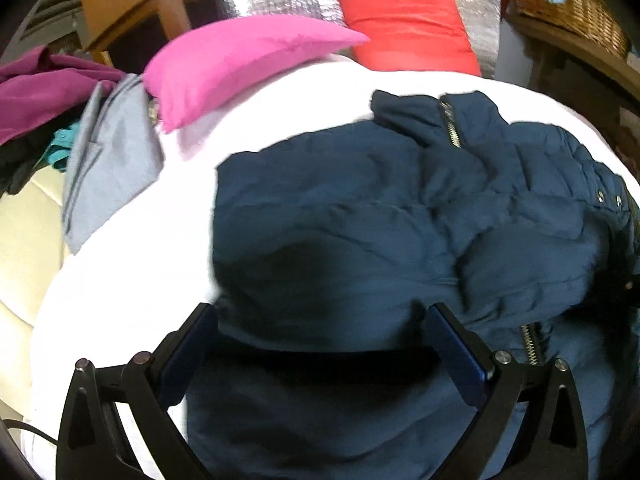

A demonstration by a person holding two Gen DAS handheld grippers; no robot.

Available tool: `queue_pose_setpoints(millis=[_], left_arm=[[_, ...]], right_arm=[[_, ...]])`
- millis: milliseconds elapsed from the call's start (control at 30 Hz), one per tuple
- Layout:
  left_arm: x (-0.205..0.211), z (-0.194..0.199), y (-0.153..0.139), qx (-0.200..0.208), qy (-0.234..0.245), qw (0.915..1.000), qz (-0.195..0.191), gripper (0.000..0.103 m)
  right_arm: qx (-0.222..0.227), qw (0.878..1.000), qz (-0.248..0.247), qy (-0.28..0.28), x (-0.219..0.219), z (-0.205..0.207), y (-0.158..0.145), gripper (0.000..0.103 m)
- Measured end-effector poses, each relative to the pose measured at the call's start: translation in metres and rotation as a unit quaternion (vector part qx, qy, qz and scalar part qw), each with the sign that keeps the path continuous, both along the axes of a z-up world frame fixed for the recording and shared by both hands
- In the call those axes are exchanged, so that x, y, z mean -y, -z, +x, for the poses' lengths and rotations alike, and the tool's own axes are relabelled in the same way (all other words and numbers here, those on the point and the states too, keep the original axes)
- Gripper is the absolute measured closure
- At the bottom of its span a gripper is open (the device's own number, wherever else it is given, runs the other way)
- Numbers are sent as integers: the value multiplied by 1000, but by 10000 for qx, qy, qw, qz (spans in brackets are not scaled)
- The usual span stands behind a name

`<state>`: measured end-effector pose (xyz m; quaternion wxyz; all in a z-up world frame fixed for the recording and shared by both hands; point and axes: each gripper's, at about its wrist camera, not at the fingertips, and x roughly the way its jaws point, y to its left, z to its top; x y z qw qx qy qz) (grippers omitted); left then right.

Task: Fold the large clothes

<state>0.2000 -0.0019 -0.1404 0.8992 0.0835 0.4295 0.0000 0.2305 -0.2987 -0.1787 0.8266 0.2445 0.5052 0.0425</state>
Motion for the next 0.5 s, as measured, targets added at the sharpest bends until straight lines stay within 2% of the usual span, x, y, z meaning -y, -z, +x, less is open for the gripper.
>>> queue_pose_setpoints(millis=[33,100,200,267,333,433,500], left_arm=[[-10,0,-4,35,-86,9999,-78,0],[-34,1,-11,86,-341,9987,-376,0],[-57,7,-14,23,-695,9957,-615,0],[-69,12,-9,-92,-1026,9931,-558,0],[-73,24,1,-259,-1230,9912,-413,0],[-71,35,14,-459,-1192,9914,-281,0],[-70,44,26,-598,-1102,9919,-185,0]], right_arm=[[16,9999,153,40,1,-3,-4,49],[253,9991,310,104,3,-13,-16,49],[743,9967,324,-61,-5,-23,-32,49],[962,9946,339,-209,-18,-20,-34,52],[1018,9936,142,-458,-42,-14,-34,68],[1025,9921,-114,-719,-71,-5,-30,68],[916,9927,-347,-706,-83,6,-21,68]])
